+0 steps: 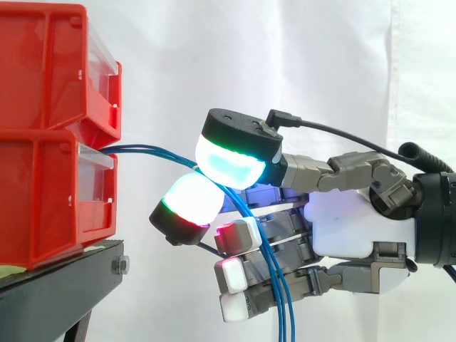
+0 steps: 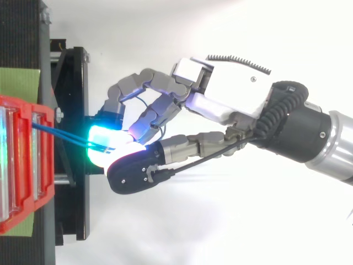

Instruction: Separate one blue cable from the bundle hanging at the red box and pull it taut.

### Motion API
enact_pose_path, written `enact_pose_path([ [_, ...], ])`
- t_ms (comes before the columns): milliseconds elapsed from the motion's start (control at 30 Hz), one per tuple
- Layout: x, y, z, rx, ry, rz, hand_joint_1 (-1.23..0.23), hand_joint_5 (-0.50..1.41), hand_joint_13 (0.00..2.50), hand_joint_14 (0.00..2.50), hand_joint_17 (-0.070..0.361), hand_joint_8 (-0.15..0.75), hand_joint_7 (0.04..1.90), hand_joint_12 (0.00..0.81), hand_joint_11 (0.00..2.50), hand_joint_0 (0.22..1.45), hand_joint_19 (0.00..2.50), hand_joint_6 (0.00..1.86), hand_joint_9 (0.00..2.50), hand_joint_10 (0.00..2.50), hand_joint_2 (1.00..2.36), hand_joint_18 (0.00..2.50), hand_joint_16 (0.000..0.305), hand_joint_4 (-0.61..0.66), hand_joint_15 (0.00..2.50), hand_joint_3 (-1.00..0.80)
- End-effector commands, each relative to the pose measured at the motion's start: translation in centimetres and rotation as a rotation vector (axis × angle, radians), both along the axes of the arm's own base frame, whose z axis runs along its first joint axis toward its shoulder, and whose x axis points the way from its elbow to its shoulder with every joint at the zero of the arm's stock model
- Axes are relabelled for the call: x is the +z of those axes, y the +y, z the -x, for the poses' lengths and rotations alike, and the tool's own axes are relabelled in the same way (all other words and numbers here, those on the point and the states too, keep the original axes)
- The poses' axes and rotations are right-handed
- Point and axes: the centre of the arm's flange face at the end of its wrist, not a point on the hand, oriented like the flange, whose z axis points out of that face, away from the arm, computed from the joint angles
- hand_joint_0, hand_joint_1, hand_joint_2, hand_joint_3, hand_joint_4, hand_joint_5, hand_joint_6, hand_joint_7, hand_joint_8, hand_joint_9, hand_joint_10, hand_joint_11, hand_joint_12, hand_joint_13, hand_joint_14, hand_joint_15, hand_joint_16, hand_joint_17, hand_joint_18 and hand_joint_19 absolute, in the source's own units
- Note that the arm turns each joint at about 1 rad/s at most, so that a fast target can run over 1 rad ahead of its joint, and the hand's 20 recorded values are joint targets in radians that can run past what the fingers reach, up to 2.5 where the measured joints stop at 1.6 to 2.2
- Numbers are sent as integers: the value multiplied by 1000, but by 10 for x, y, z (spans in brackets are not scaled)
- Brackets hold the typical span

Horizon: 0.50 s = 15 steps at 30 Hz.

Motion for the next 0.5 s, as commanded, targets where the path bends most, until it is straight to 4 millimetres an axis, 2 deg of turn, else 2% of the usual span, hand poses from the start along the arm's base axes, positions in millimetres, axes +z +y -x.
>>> enact_pose_path([
  [0, 0, 0, 0, 0, -2, -2, -792, -237, 1101, 26, 100, 264, 878, 322, 1225, 733, 605, 916, 1095, 16, 1011, 804, 44, 23, 727, -393],
  [167, 0, 2, 0, 2, -2, -3, -819, -232, 1106, 24, 98, 269, 904, 318, 1238, 784, 602, 929, 1125, 17, 1000, 794, 43, 34, 726, -500],
  [300, 0, 0, 0, 0, -2, -2, -818, -228, 1118, 25, 96, 270, 909, 315, 1243, 803, 586, 929, 1139, 18, 1000, 799, 43, 33, 729, -500],
  [467, 0, 0, 0, 0, 4, -2, -834, -222, 1121, 27, 95, 266, 908, 312, 1249, 744, 589, 926, 1152, 18, 1000, 807, 42, 66, 739, -500],
])
